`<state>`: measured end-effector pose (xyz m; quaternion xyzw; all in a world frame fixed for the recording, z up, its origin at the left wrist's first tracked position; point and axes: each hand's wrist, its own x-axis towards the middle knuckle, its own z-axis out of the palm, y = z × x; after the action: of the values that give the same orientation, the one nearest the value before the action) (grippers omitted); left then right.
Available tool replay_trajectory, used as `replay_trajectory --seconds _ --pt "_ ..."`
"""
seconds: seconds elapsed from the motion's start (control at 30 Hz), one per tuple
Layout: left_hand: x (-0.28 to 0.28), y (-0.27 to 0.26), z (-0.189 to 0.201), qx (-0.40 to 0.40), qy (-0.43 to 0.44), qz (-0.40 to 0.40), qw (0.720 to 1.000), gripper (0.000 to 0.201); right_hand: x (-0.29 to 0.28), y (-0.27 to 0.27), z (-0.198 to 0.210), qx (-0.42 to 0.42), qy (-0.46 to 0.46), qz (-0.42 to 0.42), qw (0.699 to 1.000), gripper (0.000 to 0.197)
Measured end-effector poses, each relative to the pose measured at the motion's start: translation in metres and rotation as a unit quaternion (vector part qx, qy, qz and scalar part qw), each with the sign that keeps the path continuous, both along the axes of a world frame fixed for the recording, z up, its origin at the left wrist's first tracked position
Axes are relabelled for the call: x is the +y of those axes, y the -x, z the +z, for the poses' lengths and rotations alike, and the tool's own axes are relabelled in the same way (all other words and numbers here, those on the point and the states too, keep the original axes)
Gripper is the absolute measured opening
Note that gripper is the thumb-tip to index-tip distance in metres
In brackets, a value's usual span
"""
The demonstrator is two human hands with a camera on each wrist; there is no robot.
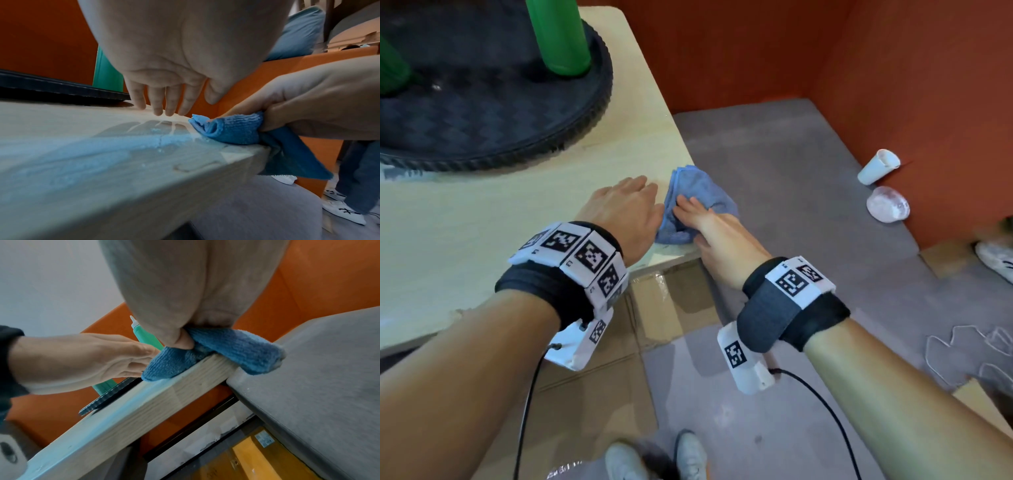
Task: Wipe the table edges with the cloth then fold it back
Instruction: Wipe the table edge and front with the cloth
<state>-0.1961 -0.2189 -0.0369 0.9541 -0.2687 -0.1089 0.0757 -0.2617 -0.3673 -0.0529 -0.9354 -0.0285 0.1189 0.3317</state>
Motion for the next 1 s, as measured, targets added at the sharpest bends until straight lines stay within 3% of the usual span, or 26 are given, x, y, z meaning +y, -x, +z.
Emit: replay_trajectory --seconds 0.33,0.43,0.53,1.0 --pt "0.002 0.025 0.017 -0.008 0.006 0.036 0.999 0.04 0.006 0.03 -0.004 -0.002 0.023 0.014 1.0 0.055" --pt "0.008 0.027 0.022 -0.006 0.003 0.033 0.999 0.04 0.003 0.016 0.004 0.011 0.016 -0.031 0.999 0.051" --pt "0.015 0.027 0.02 -0.005 -0.005 0.028 1.0 0.042 0.024 0.021 0.004 -0.015 0.081 -0.044 0.996 0.049" --pt "0.059 0.028 0.016 -0.004 -0.006 -0.034 0.999 0.043 0.054 0.029 0.006 -0.017 0.053 -0.136 0.989 0.05"
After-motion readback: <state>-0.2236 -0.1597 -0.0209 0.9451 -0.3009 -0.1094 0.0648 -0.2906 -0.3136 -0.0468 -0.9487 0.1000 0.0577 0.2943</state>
